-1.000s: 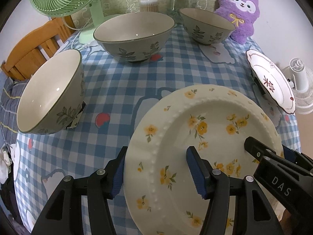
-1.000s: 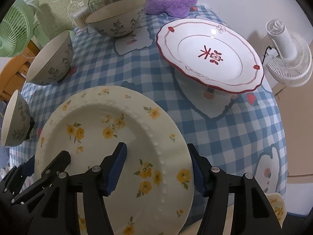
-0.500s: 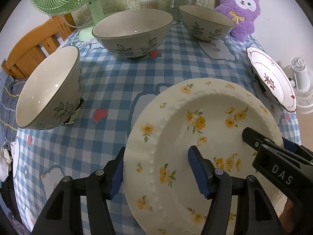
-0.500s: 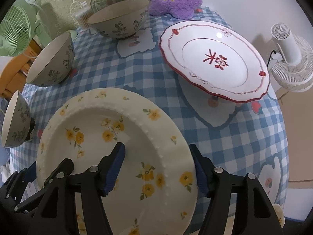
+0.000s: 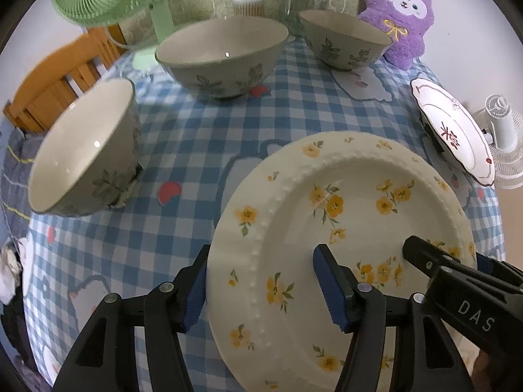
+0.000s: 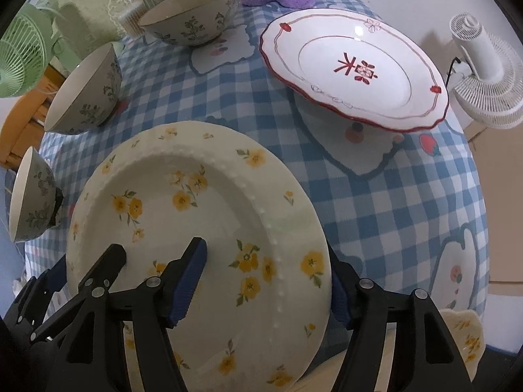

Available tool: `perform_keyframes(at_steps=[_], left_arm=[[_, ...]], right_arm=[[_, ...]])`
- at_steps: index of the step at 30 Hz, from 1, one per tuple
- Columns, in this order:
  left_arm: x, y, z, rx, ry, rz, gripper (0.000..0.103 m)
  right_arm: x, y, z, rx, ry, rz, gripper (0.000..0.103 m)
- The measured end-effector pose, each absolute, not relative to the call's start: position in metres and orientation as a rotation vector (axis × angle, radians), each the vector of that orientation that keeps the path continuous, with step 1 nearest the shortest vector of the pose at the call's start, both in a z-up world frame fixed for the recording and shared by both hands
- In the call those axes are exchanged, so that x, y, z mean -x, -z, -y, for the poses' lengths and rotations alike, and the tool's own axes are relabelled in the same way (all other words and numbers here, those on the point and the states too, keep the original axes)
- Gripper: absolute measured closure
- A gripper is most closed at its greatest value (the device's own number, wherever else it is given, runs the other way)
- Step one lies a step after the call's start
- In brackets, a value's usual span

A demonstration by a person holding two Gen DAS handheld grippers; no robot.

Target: Organize plates and bowls

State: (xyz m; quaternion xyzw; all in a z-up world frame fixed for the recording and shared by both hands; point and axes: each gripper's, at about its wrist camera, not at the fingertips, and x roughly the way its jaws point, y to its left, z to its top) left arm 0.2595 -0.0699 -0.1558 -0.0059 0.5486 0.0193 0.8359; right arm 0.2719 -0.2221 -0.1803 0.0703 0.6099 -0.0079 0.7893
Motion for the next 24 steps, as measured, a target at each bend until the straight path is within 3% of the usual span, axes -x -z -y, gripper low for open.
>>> perform_keyframes(at_steps=[24], left_arm=[[-0.243, 0.111, 0.076, 0.007, -0.008, -1.087, 0.042]], right_arm=[[-0.245, 0.129, 0.230, -0.124, 0.032, -1.214, 0.034]])
